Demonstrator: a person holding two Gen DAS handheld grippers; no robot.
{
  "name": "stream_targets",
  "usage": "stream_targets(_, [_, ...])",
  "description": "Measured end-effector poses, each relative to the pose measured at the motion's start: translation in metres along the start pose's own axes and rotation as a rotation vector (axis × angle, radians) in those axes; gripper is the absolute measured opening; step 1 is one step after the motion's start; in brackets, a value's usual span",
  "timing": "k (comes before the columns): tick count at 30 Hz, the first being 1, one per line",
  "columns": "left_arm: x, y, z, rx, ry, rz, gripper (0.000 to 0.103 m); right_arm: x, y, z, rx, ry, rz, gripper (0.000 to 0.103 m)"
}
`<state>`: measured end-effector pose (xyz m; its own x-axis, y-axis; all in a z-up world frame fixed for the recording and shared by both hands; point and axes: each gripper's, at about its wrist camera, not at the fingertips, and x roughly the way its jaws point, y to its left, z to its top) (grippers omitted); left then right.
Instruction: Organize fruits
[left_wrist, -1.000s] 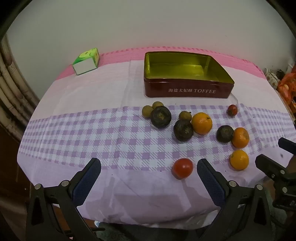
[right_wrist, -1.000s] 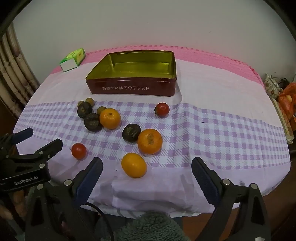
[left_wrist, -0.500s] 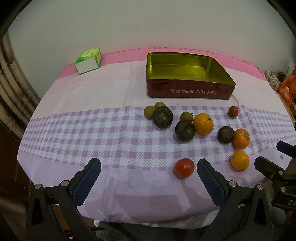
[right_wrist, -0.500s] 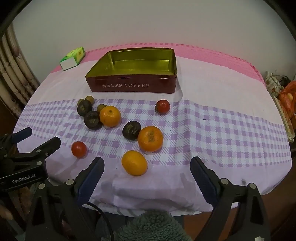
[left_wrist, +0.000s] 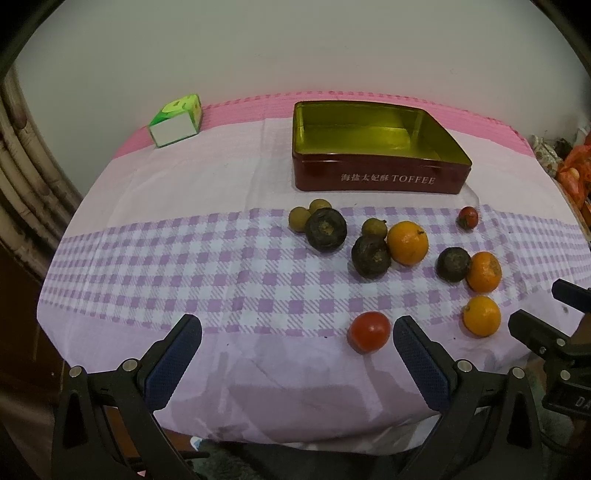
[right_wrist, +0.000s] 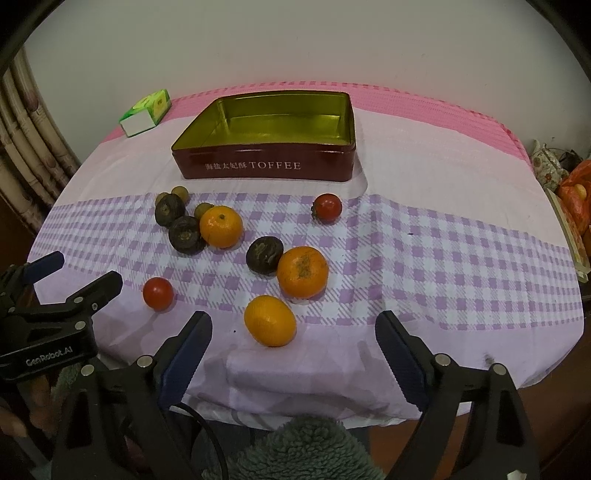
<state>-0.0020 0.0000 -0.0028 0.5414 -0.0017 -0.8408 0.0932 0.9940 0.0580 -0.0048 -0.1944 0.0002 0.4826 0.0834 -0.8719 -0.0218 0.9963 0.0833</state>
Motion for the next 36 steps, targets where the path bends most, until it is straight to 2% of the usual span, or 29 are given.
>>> stream_targets(28, [0.0040,0.0049,-0.0016,-0.008,0.021,0.008,0.102,0.0055,0.0000,-0.0011,0.003,0.035,0.027,0.072])
stream_targets(32, [0.0048,0.0065,-0.0030,-0.007,0.028,0.006,0.096,0.0068,-0.0010,-0.0015,0.006,0.039,0.035,0.070])
stream_targets(36, [0.0075,0.0093,-0.0037,-0.013,0.041,0.003,0.094,0.0074,-0.0016,-0.0017,0.006,0.044,0.040,0.070])
